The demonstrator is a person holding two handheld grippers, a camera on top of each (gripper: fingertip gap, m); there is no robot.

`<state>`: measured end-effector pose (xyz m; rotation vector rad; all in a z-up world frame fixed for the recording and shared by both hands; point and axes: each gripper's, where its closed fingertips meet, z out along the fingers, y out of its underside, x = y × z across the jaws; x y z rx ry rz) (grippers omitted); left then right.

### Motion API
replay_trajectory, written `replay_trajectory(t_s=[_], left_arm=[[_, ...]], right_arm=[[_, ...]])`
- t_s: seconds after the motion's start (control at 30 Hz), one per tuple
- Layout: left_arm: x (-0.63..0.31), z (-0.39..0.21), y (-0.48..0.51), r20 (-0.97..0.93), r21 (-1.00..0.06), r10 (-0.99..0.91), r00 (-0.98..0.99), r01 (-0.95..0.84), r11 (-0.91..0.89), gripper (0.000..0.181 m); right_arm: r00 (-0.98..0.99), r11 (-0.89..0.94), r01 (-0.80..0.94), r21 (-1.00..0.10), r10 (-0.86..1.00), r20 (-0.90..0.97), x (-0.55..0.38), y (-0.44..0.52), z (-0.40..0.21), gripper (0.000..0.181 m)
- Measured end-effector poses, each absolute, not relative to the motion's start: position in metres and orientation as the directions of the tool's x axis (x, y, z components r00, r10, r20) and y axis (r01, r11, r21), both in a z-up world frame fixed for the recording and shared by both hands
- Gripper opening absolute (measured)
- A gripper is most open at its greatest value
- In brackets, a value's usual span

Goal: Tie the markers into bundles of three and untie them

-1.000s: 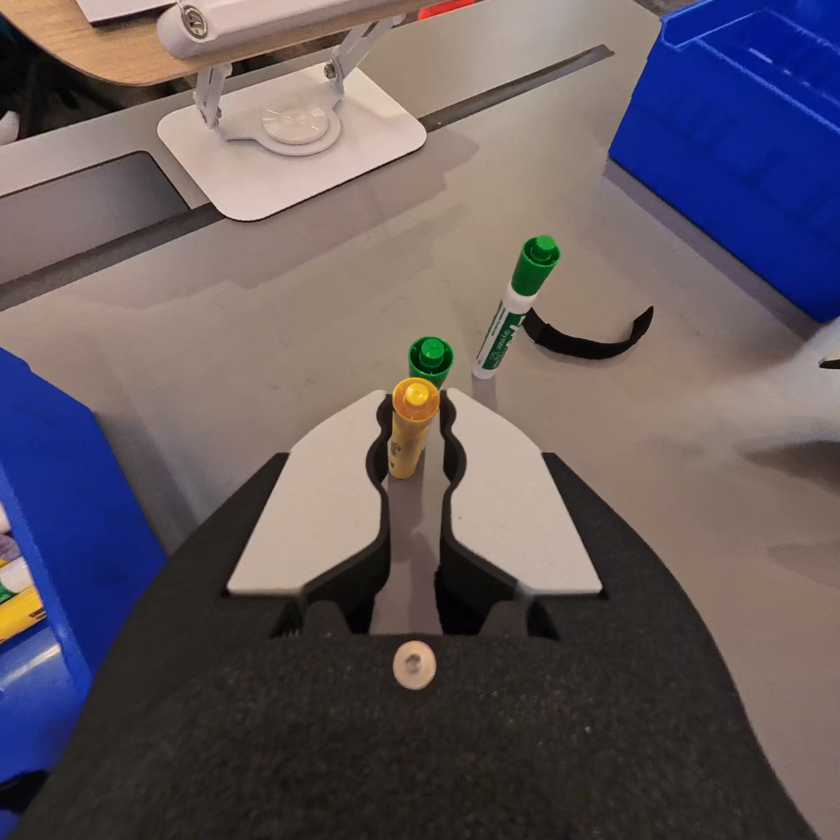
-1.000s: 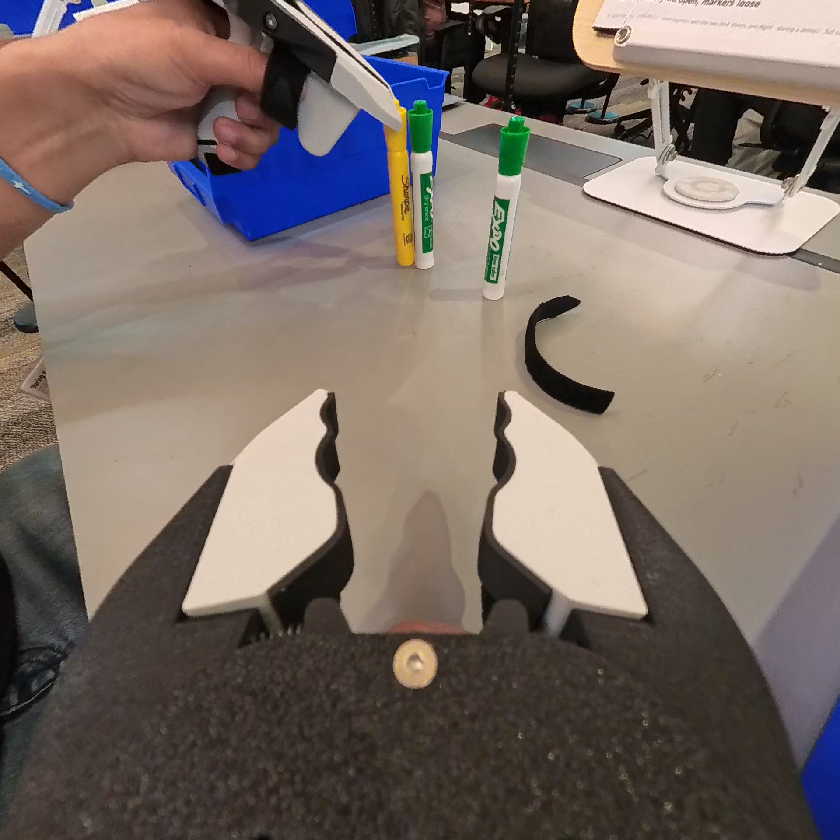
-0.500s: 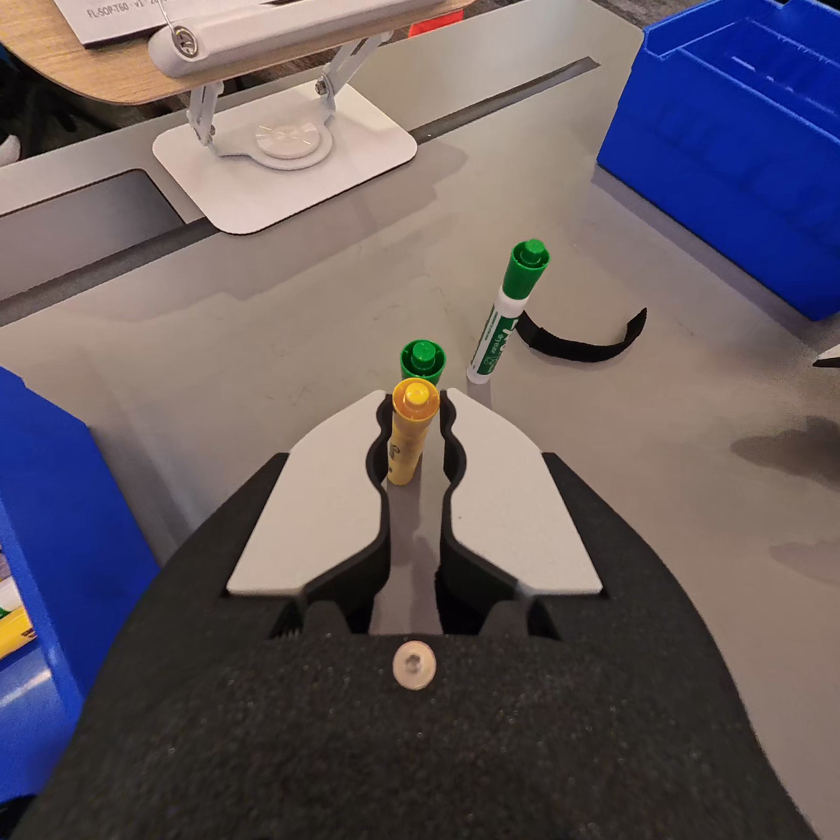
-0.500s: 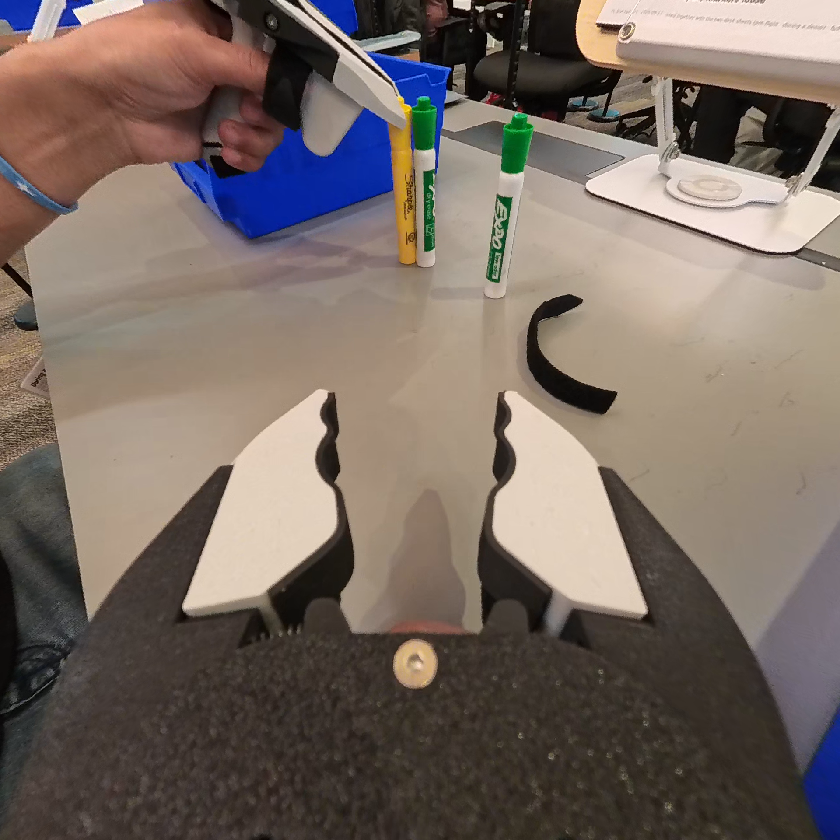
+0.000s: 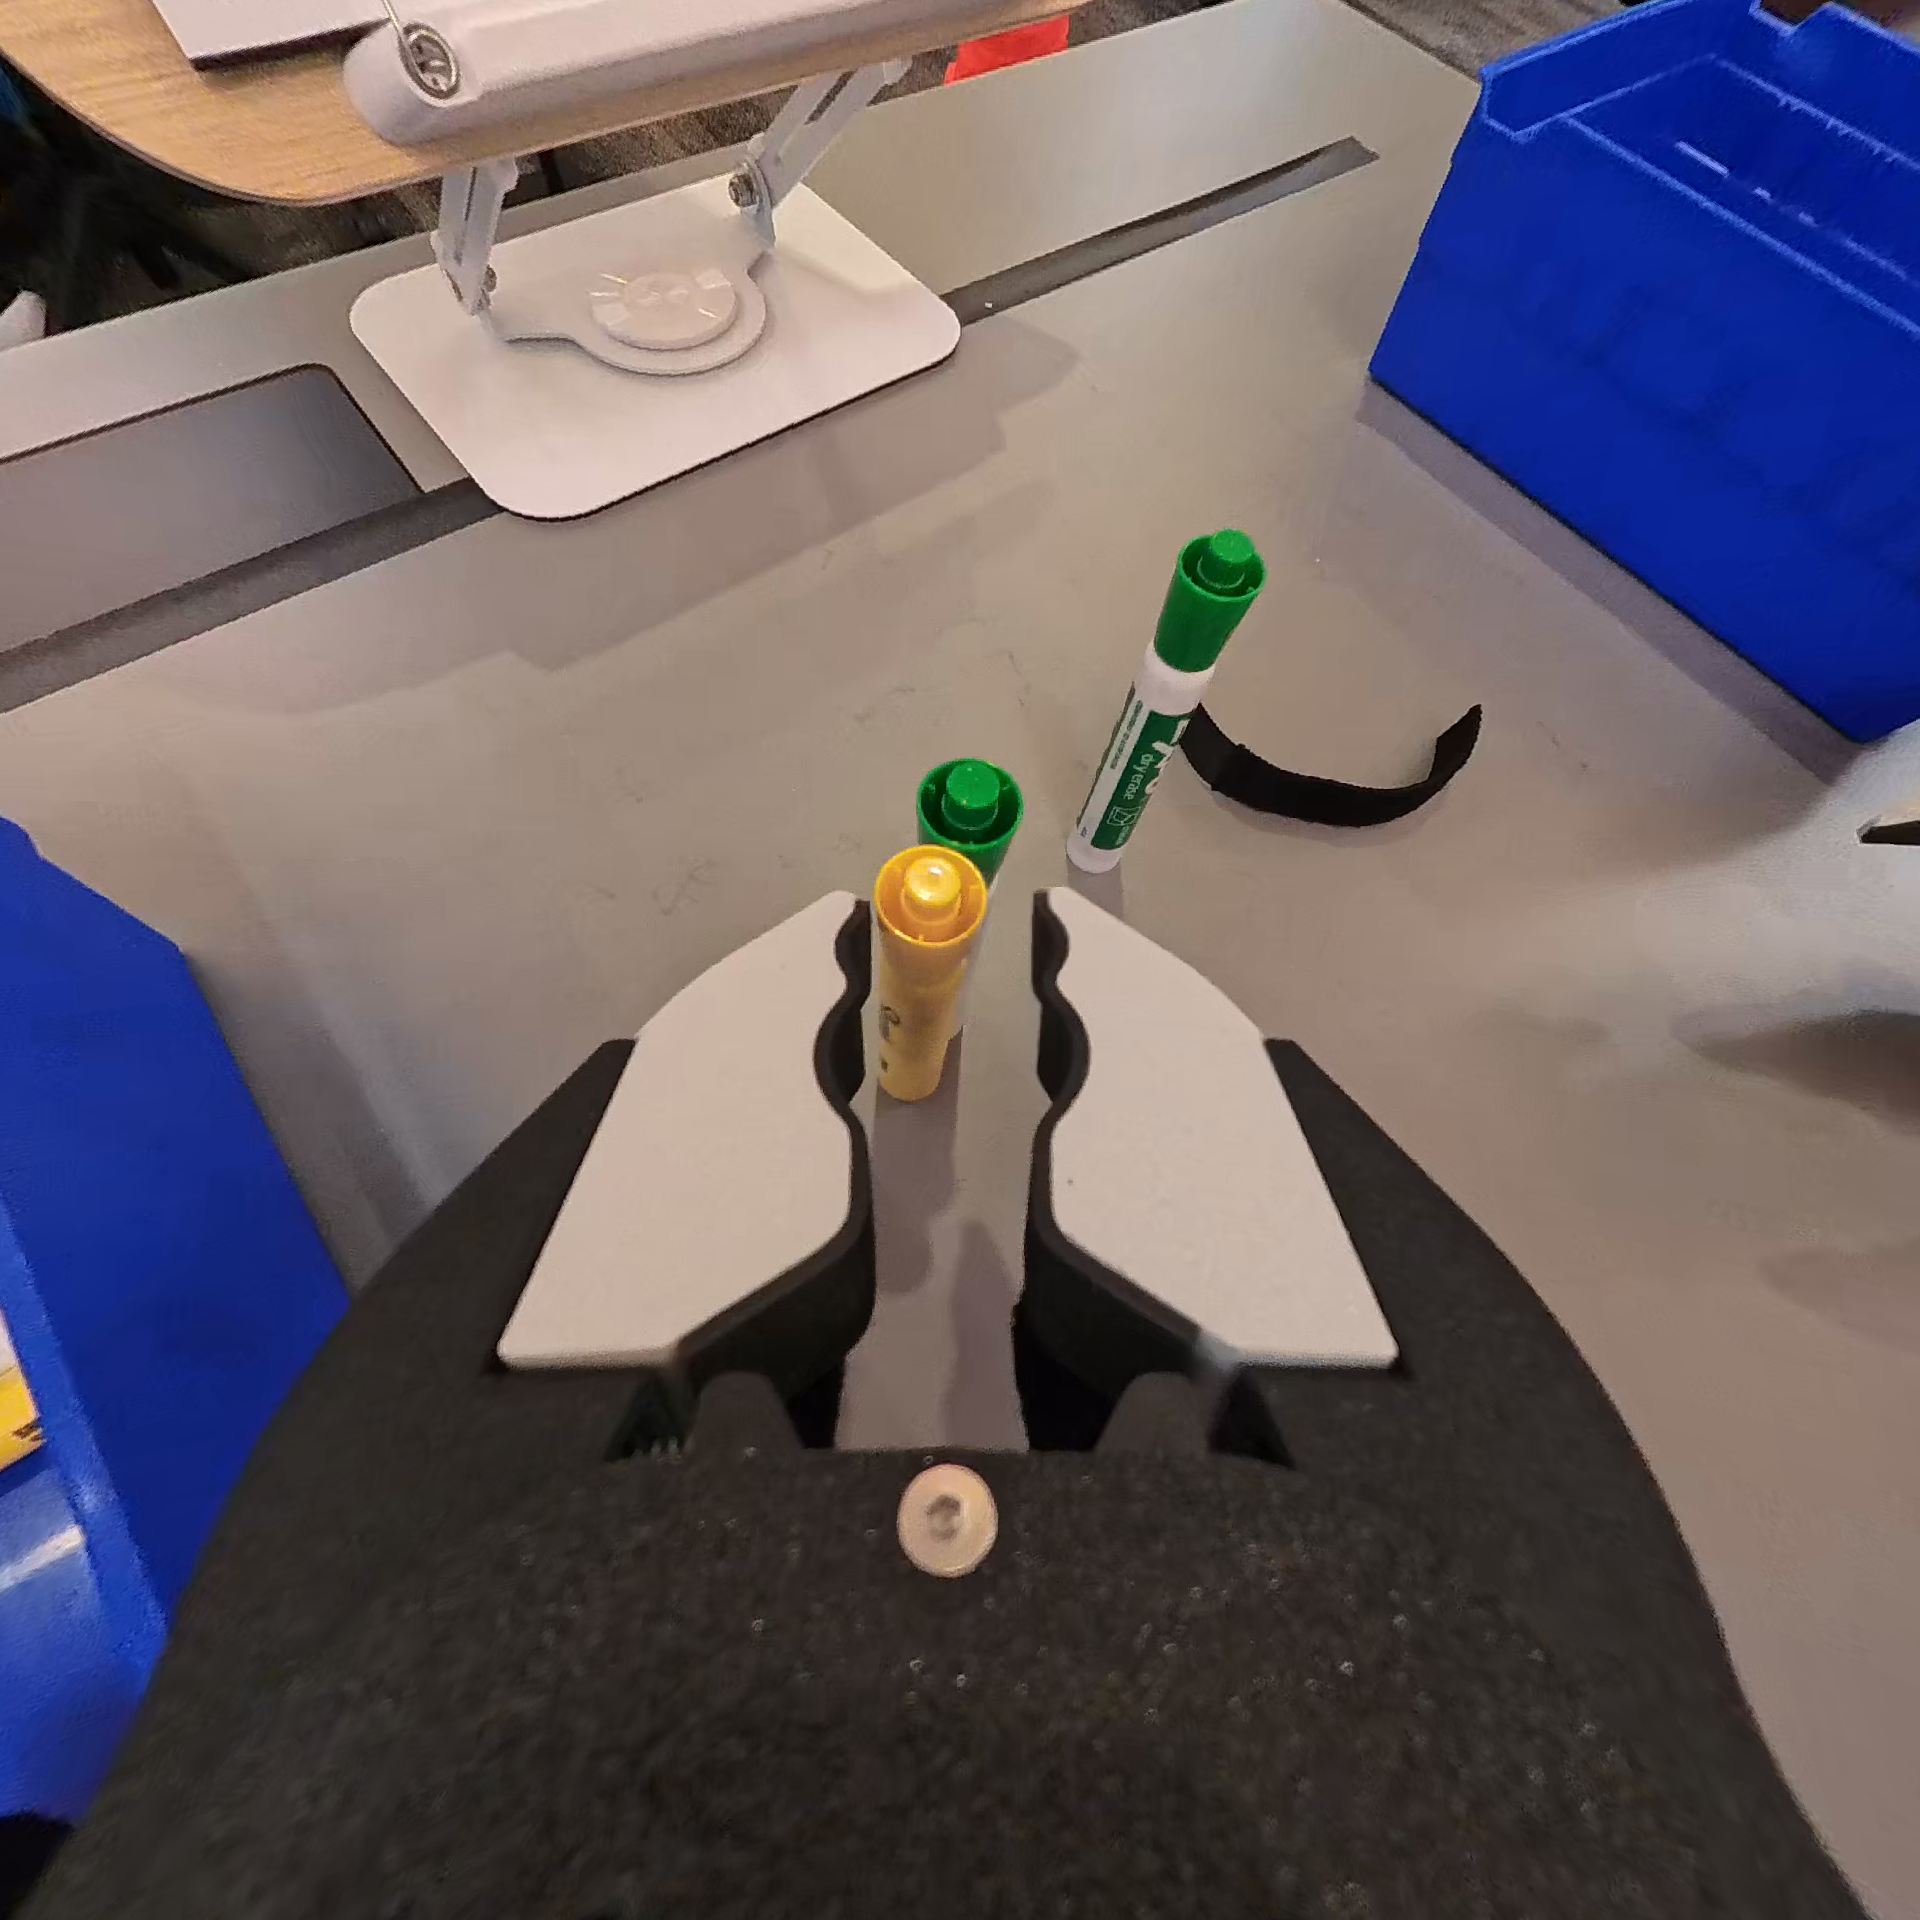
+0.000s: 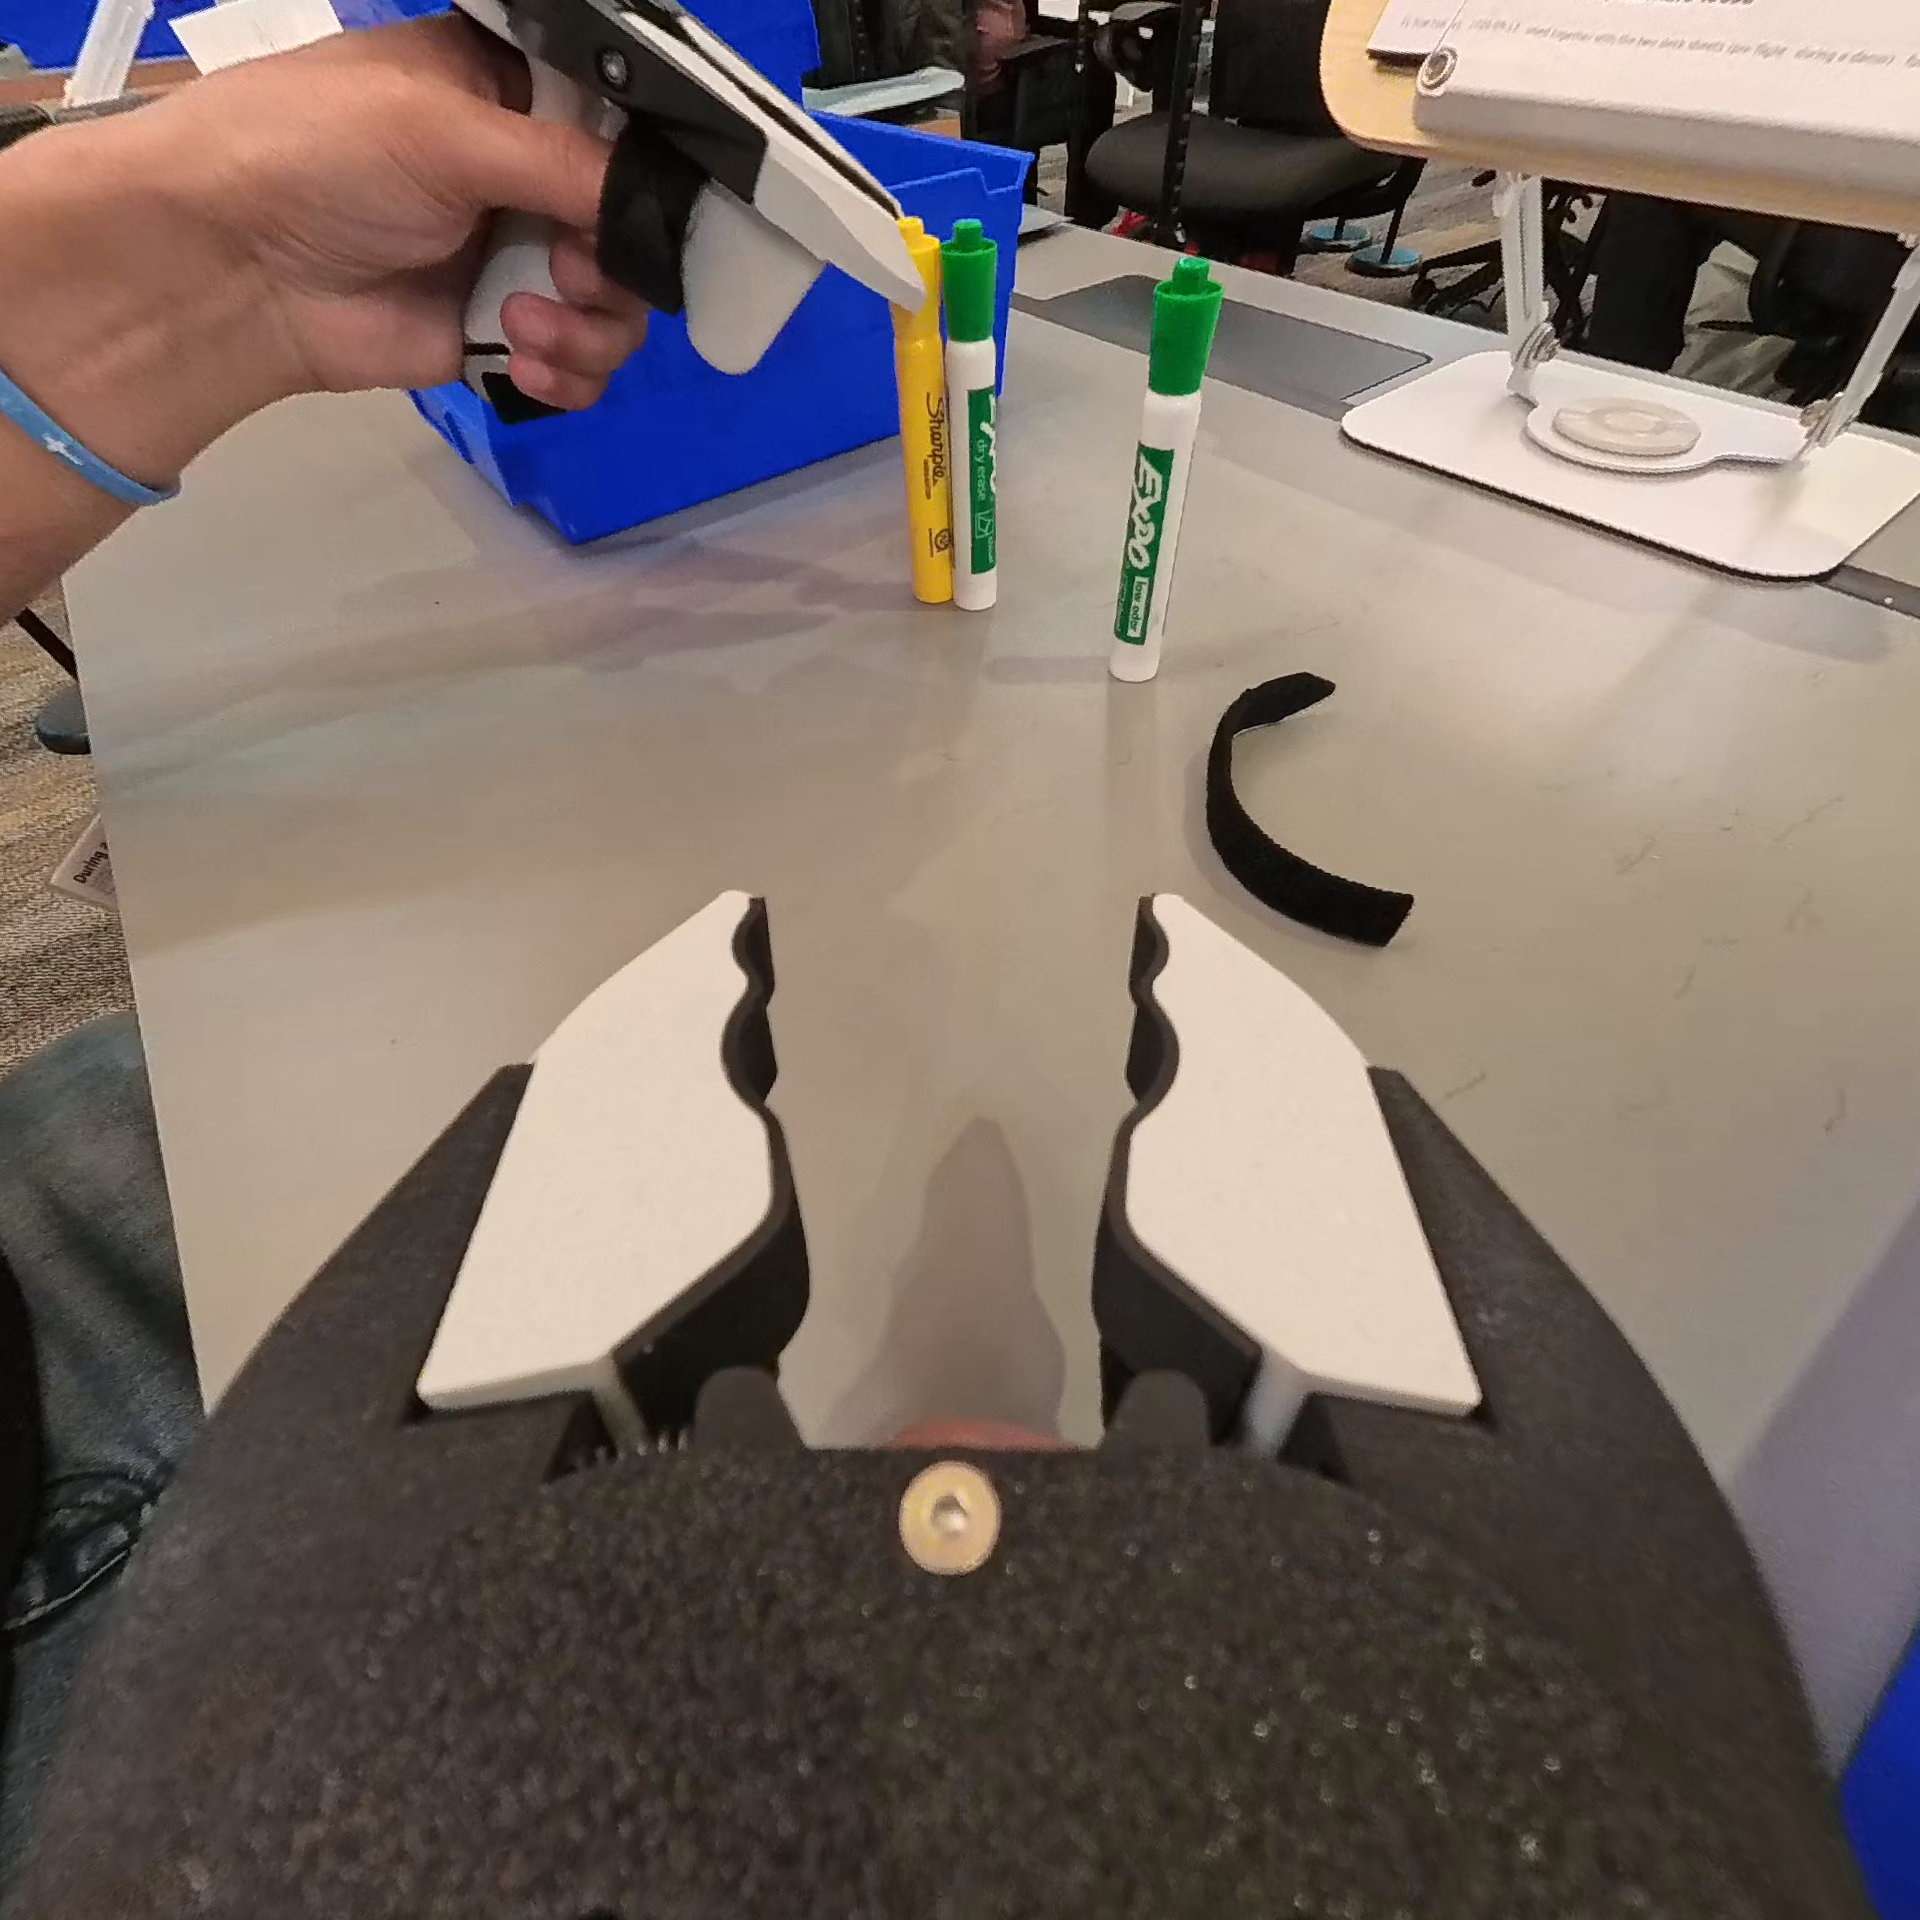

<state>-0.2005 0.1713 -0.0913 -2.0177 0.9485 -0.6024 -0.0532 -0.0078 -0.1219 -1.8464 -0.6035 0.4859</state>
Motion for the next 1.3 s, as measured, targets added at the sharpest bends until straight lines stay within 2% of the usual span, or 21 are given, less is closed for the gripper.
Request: replay_trajectory(t_s=[0.2, 0.3, 0.47, 0.67, 0.8, 0.93, 1.3], left_arm=[[-0.203, -0.088, 0.172, 0.064, -0.833, -0.785, 0.617, -0.400, -0.382, 0.047], [-0.208, -0.086, 0.171, 0.059, -0.844, -0.776, 0.628, -0.383, -0.375, 0.050], [-0.220, -0.096, 0.162, 0.086, -0.878, -0.692, 0.716, -0.275, -0.393, 0.068], [-0.218, -0.103, 0.130, 0.066, -0.930, -0.702, 0.710, -0.211, -0.300, 0.077], [-0.219, -0.106, 0.105, 0.138, -0.944, -0.712, 0.688, -0.126, -0.305, 0.075], [-0.220, -0.108, 0.099, 0.084, -0.952, -0.730, 0.679, -0.163, -0.261, 0.074], [-0.223, -0.112, 0.101, 0.109, -0.954, -0.691, 0.715, -0.120, -0.275, 0.077]], right_arm=[[0.787, -0.288, 0.177, -0.941, 0.615, -0.041, -0.054, -0.008, -0.122, 0.066], [0.788, -0.286, 0.177, -0.942, 0.614, -0.038, -0.053, -0.008, -0.121, 0.066], [0.791, -0.284, 0.170, -0.944, 0.610, -0.041, -0.052, -0.007, -0.121, 0.066], [0.789, -0.280, 0.180, -0.943, 0.614, -0.032, -0.054, -0.008, -0.121, 0.066], [0.789, -0.273, 0.182, -0.944, 0.614, -0.025, -0.055, -0.009, -0.119, 0.066], [0.789, -0.271, 0.197, -0.942, 0.614, -0.012, -0.056, -0.009, -0.120, 0.066], [0.781, -0.256, 0.243, -0.935, 0.623, 0.032, -0.068, -0.011, -0.122, 0.066]])
